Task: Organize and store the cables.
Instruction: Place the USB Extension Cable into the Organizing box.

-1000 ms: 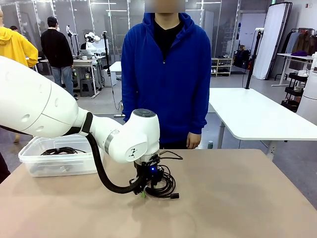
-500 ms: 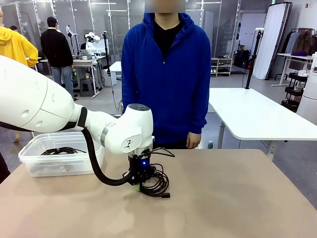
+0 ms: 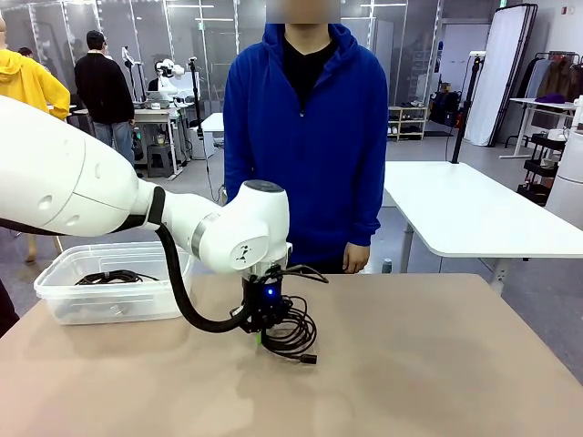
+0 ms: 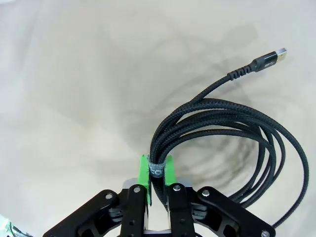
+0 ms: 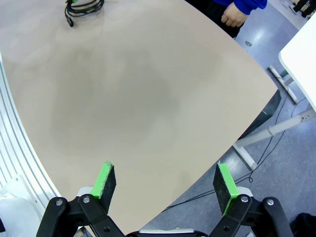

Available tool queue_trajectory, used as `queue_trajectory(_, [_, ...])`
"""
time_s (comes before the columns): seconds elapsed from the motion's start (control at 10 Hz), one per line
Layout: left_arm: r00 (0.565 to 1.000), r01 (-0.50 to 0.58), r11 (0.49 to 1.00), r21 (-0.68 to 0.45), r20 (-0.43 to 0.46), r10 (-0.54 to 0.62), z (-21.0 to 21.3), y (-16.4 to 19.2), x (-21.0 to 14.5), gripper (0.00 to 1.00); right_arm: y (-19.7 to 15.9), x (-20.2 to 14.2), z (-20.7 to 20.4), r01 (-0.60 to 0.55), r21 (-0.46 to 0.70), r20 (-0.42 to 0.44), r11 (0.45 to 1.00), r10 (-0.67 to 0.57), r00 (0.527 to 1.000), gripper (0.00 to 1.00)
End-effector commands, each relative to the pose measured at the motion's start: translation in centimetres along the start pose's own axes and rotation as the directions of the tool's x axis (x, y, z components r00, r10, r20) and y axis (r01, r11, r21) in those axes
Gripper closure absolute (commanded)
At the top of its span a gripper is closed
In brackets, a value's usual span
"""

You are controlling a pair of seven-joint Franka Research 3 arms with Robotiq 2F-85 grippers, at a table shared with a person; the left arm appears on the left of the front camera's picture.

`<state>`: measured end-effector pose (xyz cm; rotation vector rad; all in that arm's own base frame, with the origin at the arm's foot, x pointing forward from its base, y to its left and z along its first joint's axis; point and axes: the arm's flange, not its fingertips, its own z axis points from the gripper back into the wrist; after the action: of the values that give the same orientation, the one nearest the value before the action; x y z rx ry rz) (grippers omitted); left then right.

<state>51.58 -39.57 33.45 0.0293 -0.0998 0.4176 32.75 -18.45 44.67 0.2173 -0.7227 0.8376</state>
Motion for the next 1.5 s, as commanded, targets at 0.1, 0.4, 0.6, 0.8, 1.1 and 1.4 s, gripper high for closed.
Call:
queue_trajectory(0.1, [0.982,0.182,0.983,-0.014,0.051,-0.181,5.9,1.5,-0.5,1.00,0.1,0.2,0.1,0.022,0.001,0.001,1.000,-0.022,1.000,0.00])
queue_trajectory(0.4, [0.952,0.285,0.957,-0.046,0.131,-0.277,9.8,2.9,-1.3,1.00,0.1,0.2,0.1,0.022,0.001,0.001,1.000,-0.022,1.000,0.00])
queue_trajectory(0.6, [0.942,0.312,0.948,-0.055,0.144,-0.302,9.7,2.1,-2.1,1.00,0.1,0.2,0.1,0.022,0.001,0.001,1.000,-0.022,1.000,0.00])
queue_trajectory(0.8, [0.958,0.266,0.963,-0.052,0.128,-0.257,11.0,1.7,-1.2,1.00,0.1,0.2,0.1,0.022,0.001,0.001,1.000,-0.022,1.000,0.00])
queue_trajectory(1.1, [0.958,0.266,0.963,-0.052,0.128,-0.257,11.0,1.7,-1.2,1.00,0.1,0.2,0.1,0.022,0.001,0.001,1.000,-0.022,1.000,0.00])
queue_trajectory(1.4, [0.956,0.272,0.961,-0.052,0.127,-0.264,10.8,1.8,-1.2,0.86,0.1,0.2,0.1,0.022,0.001,0.001,1.000,-0.022,1.000,0.00])
